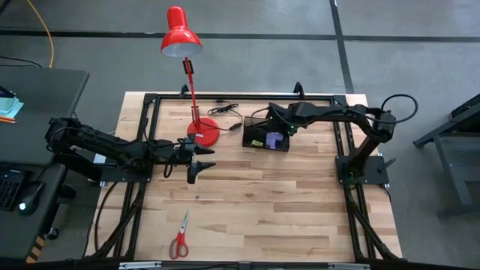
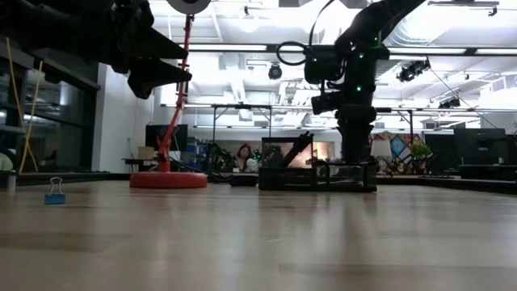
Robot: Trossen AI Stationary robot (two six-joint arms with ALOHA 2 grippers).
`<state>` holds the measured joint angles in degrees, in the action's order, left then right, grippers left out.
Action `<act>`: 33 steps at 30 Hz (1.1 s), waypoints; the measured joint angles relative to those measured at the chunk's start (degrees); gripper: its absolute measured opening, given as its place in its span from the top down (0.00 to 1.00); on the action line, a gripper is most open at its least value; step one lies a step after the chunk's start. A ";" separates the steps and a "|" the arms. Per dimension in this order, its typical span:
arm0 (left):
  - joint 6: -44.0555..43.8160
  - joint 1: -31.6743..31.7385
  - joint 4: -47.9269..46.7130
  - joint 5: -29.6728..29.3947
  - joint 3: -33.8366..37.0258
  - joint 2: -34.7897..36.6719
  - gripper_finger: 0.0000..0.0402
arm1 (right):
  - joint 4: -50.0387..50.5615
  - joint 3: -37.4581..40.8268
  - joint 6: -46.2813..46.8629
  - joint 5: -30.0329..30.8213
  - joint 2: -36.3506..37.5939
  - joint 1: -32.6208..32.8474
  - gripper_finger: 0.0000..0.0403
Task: Pick and place office supplies into organizer
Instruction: Put the blue binder clip into the black desk organizer
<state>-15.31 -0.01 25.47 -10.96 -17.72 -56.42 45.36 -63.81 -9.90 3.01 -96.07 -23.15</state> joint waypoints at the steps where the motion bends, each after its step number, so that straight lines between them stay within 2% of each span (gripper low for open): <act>1: 0.00 0.00 -0.01 0.00 0.00 0.00 0.42 | 0.59 0.02 1.10 -0.14 0.00 0.46 0.07; 5: 0.00 0.00 -0.02 0.00 0.00 0.00 0.42 | 2.02 -0.02 4.33 -0.91 0.09 3.27 0.06; 8: 0.00 -0.01 0.00 0.00 0.00 0.00 0.42 | 4.11 -0.84 7.47 -3.66 0.16 6.24 0.06; 14: 0.00 0.00 0.00 0.00 0.00 0.00 0.42 | 6.16 -2.08 15.08 -6.69 0.17 14.23 0.06; 18: 0.00 0.00 0.02 0.00 0.00 0.00 0.42 | -1.76 -2.08 20.08 -11.16 0.08 20.45 0.06; 22: 0.00 -0.01 0.00 0.00 0.00 -0.01 0.42 | -13.67 -2.14 20.21 -12.02 -0.71 26.38 0.06; 24: 0.00 0.00 0.00 0.00 0.00 0.00 0.42 | -14.73 -2.14 21.35 -10.07 -0.76 28.21 0.06; 26: 0.00 -0.01 -0.01 0.00 0.00 0.00 0.42 | -13.91 -2.14 28.30 -6.54 -0.74 29.33 0.06; 33: 0.00 -0.02 0.00 0.00 0.00 -0.02 0.42 | 4.56 -2.06 50.55 1.71 -0.40 29.80 0.06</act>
<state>-15.31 -0.03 25.47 -10.96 -17.72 -56.45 49.92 -65.87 40.65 4.72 -96.47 6.65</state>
